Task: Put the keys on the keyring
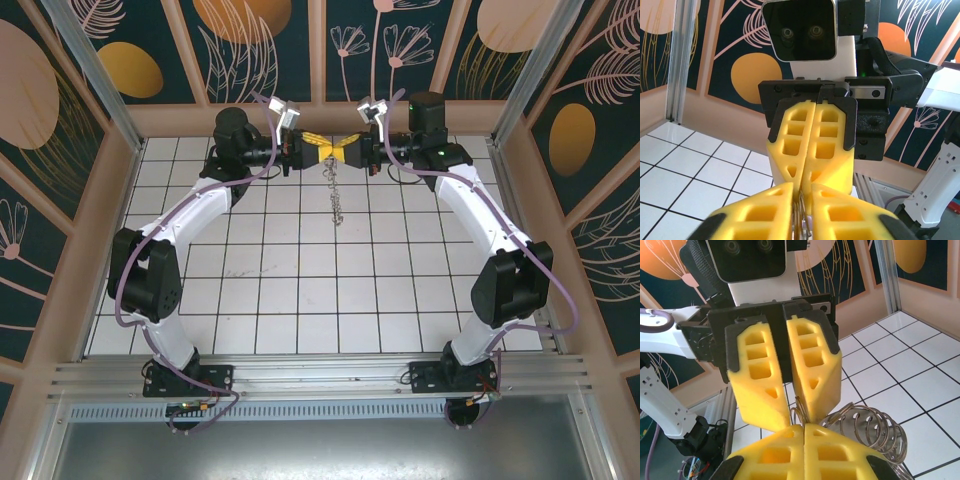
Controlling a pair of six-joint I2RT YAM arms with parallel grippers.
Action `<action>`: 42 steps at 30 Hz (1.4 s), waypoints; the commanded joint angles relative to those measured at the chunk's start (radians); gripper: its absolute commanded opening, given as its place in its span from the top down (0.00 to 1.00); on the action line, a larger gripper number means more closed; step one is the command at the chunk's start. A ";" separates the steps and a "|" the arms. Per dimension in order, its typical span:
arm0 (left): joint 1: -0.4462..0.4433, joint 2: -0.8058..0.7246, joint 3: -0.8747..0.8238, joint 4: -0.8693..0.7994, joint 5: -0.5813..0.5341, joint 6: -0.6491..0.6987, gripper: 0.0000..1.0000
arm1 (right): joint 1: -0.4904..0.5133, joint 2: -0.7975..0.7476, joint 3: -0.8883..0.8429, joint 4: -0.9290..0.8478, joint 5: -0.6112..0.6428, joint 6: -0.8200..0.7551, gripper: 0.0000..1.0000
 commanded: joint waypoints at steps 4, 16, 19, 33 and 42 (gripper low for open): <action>-0.010 0.019 -0.015 0.036 0.040 -0.006 0.98 | 0.009 -0.001 0.003 0.061 -0.025 0.000 1.00; -0.005 -0.022 -0.035 -0.024 -0.043 0.052 0.75 | 0.005 -0.006 -0.001 0.048 -0.005 -0.016 1.00; 0.013 -0.048 -0.059 0.043 -0.085 0.003 0.72 | 0.001 -0.015 -0.013 0.048 0.002 -0.018 1.00; 0.034 -0.129 -0.080 0.065 -0.009 -0.055 0.66 | -0.015 -0.036 -0.053 0.073 -0.006 -0.003 1.00; 0.034 -0.094 -0.098 0.099 0.026 -0.092 0.65 | -0.011 -0.049 -0.079 0.133 -0.030 0.039 1.00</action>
